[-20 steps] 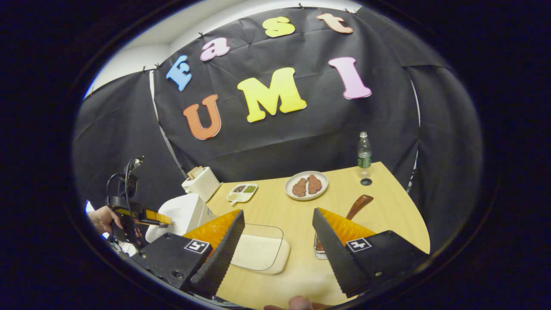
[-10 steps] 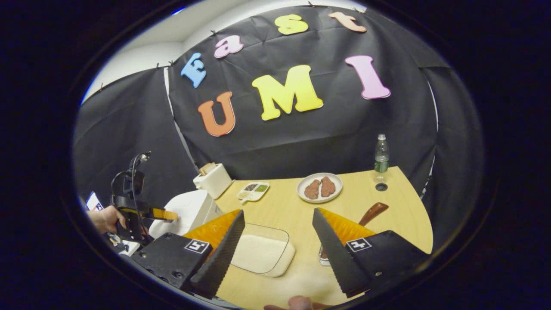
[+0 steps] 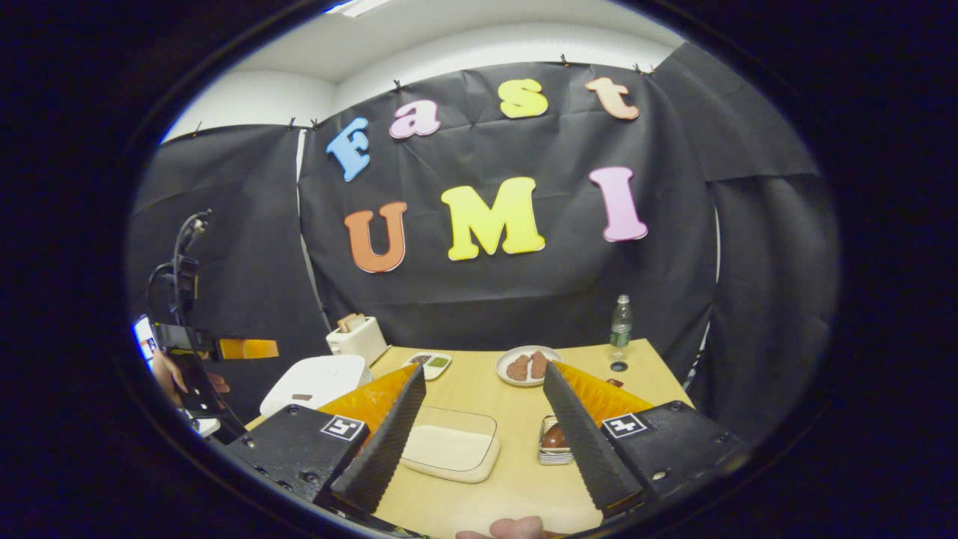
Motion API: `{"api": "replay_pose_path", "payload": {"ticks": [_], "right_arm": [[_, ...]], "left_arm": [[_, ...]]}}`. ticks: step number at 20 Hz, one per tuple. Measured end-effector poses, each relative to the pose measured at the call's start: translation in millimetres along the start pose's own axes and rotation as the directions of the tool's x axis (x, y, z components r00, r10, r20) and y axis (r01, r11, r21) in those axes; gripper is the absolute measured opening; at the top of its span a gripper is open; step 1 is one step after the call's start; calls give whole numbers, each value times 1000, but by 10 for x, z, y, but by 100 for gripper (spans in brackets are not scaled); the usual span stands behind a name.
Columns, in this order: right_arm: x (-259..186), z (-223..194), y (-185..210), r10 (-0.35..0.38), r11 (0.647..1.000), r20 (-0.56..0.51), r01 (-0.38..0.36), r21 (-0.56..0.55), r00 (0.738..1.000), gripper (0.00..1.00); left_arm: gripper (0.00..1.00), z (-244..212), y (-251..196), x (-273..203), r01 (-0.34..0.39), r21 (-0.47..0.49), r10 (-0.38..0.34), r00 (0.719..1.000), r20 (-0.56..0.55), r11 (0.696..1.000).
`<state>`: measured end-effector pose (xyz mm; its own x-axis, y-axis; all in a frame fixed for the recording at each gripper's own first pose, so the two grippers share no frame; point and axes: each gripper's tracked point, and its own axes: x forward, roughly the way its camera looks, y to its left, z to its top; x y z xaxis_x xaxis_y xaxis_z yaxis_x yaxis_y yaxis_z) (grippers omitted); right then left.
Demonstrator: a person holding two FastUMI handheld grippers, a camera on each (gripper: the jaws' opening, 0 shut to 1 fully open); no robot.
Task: Close the left gripper, press the button to open the rice cooker; take a wooden spoon from the chopstick holder with the right hand, scoop a spoonful of rice and pour it into the rice cooker, then put the wooden spoon back into the chopstick holder.
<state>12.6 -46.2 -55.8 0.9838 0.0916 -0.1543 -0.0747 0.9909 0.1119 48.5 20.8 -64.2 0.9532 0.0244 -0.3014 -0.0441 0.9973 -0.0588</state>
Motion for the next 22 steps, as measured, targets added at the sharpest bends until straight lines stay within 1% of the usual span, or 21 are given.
{"api": "replay_pose_path", "payload": {"ticks": [1, 3, 4, 7, 9, 11, 12, 14, 17, 22], "right_arm": [[-186, 80, 49, -15, 1000, 26, 16, -11, 1000, 100], [-543, 205, 135, -41, 998, 75, 44, -39, 996, 96], [-706, 235, 161, -57, 996, 92, 62, -56, 994, 100], [-1192, 301, 232, -106, 988, 139, 119, -94, 985, 99], [-1456, 303, 271, -134, 982, 171, 153, -108, 976, 97], [-1636, 287, 335, -139, 978, 201, 167, -128, 970, 96], [-1695, 263, 370, -138, 977, 211, 168, -131, 968, 98], [-1753, 189, 438, -129, 980, 214, 157, -120, 968, 100], [-1748, 94, 458, -115, 984, 202, 140, -110, 973, 100], [-1681, -18, 442, -102, 988, 185, 121, -92, 977, 99]], "left_arm": [[94, 122, -109, -246, 30, 28, -31, 998, 59, 999], [93, 317, -299, -686, 78, 68, -88, 982, 166, 995], [93, 362, -385, -927, 98, 75, -112, 972, 206, 992], [93, 394, -618, -1485, 171, 33, -174, 946, 274, 985], [93, 336, -673, -1739, 199, 37, -201, 931, 305, 979], [93, 236, -653, -1935, 201, 60, -210, 928, 309, 978], [93, 180, -679, -2018, 202, 74, -215, 926, 311, 977], [93, 107, -630, -2098, 184, 82, -200, 928, 315, 980], [93, -7, -592, -2158, 164, 82, -182, 932, 313, 983], [93, -145, -564, -2124, 139, 118, -170, 930, 326, 983]]}}
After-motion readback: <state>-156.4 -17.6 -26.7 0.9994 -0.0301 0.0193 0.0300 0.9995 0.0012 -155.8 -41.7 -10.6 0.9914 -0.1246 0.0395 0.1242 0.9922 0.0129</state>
